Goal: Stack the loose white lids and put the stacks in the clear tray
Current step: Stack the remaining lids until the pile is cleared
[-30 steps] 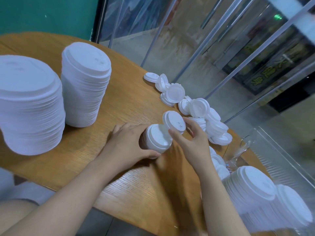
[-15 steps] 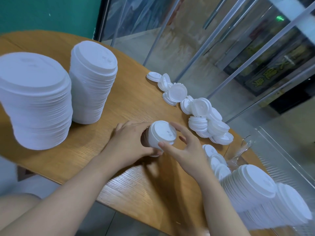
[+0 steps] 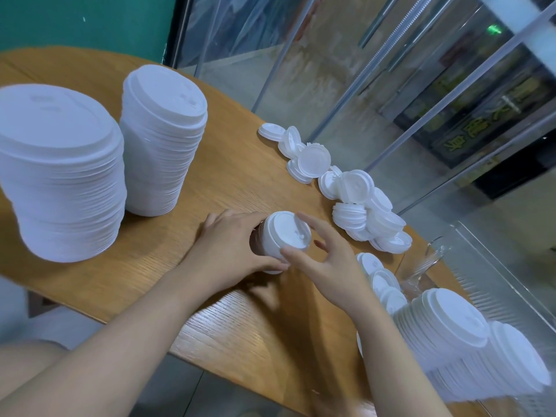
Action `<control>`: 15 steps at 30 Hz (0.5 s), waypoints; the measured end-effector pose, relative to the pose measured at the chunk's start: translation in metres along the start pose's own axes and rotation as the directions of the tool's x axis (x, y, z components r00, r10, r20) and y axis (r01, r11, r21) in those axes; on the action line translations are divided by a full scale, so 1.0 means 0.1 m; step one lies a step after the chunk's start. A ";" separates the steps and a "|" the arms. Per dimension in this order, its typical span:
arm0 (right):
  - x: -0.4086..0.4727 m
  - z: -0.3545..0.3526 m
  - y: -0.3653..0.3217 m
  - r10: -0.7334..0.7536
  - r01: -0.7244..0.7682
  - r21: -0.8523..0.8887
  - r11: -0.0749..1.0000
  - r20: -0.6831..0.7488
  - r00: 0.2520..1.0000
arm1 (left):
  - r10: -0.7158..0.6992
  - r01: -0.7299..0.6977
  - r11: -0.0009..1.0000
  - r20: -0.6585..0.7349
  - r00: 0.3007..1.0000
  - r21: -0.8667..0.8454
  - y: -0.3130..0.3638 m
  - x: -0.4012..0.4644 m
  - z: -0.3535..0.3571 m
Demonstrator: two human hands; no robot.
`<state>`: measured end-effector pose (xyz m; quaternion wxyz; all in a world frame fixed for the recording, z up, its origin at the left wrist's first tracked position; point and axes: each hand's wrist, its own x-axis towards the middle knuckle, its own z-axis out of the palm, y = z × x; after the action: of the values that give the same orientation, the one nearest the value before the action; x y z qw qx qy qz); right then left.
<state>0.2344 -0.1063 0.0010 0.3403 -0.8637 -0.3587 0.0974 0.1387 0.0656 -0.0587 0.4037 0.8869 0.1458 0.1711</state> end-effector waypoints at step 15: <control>1.18 -0.45 0.65 0.069 -0.081 0.011 0.997 -0.643 0.762 | -0.004 0.004 1.000 0.009 1.000 -0.011 -0.02 0.02 0.08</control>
<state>0.3737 -0.0818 0.0007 0.4308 -0.8615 -0.1864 -0.1938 0.1439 0.0623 -0.0652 0.4094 0.8851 0.1449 0.1671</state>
